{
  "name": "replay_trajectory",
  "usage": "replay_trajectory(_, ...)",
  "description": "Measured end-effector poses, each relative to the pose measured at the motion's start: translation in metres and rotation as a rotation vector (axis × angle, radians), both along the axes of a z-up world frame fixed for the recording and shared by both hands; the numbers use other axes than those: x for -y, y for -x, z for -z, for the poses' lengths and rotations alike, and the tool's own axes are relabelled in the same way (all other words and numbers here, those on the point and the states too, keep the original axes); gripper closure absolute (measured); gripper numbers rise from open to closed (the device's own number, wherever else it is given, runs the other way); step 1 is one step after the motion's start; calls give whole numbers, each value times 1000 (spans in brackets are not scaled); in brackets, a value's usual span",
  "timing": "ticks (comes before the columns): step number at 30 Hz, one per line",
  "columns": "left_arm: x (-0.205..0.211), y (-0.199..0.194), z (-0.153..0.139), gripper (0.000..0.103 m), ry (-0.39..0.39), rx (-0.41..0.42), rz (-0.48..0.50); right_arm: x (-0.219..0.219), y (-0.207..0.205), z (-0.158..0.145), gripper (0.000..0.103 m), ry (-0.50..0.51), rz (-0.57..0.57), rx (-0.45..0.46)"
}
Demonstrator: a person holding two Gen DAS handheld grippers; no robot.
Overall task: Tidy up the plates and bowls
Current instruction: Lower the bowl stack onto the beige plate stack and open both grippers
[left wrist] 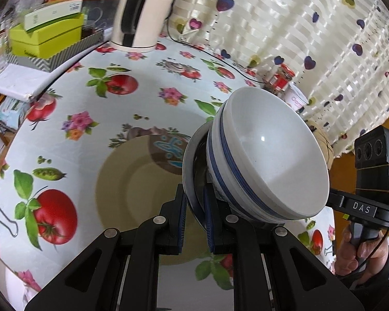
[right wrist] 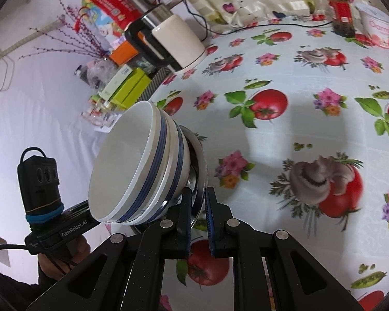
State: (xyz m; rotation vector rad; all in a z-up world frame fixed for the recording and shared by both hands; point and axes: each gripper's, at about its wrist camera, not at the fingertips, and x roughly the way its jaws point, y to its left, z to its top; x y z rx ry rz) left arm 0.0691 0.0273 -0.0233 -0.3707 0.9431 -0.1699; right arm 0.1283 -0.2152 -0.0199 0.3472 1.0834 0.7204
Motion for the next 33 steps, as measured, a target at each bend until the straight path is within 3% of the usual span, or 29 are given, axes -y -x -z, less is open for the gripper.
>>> replay_trajectory(17,-40,10,15,90,-5,-38,-88,-54,-11,17,91,27,-94,-43)
replay_trajectory(33,-52,6,27,90,5,-58,-100,-71,-17,29,91,46,-120,-72)
